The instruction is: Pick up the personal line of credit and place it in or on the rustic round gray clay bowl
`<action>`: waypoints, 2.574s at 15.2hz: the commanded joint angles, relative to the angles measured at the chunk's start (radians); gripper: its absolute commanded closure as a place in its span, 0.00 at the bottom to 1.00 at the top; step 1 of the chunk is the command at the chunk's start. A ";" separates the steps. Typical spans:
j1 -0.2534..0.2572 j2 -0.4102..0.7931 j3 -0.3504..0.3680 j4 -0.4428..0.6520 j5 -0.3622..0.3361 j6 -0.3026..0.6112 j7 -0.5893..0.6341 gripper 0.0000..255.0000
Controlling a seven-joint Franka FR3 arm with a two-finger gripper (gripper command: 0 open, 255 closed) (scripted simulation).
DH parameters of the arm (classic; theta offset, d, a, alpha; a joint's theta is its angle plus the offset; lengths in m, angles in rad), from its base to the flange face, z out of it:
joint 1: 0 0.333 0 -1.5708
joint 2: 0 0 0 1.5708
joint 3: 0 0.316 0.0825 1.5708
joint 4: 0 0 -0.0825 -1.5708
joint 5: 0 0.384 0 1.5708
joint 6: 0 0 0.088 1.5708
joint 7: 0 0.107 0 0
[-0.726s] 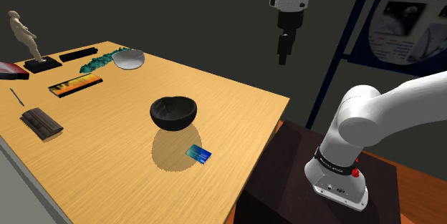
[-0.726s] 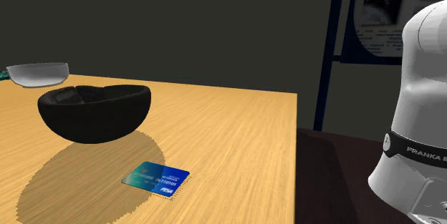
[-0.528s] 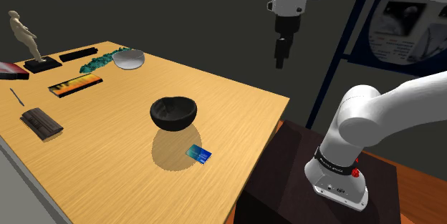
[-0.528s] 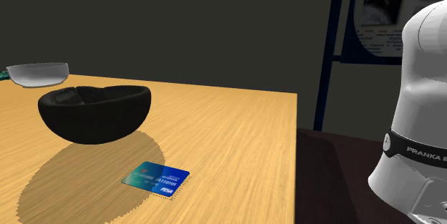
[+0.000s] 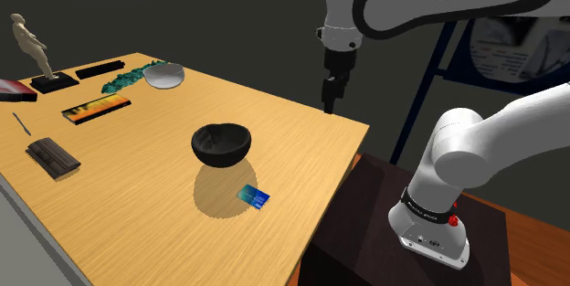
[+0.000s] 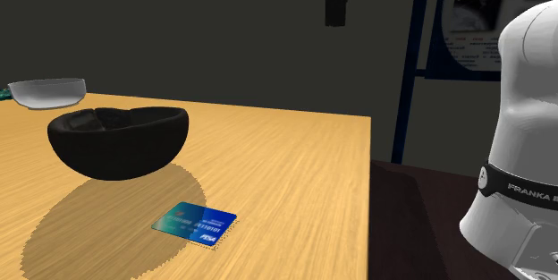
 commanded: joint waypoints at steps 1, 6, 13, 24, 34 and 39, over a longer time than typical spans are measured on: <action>0.013 0.033 0.034 -0.023 0.024 0.070 0.039 0.00; 0.039 0.145 0.123 -0.044 0.070 0.239 0.135 0.00; 0.045 0.361 0.254 -0.008 0.075 0.469 0.285 0.00; 0.012 0.801 0.424 0.196 -0.216 0.727 0.665 0.00; 0.026 0.911 0.395 0.198 -0.336 0.811 0.752 0.00; 0.026 0.912 0.395 0.198 -0.336 0.811 0.752 0.00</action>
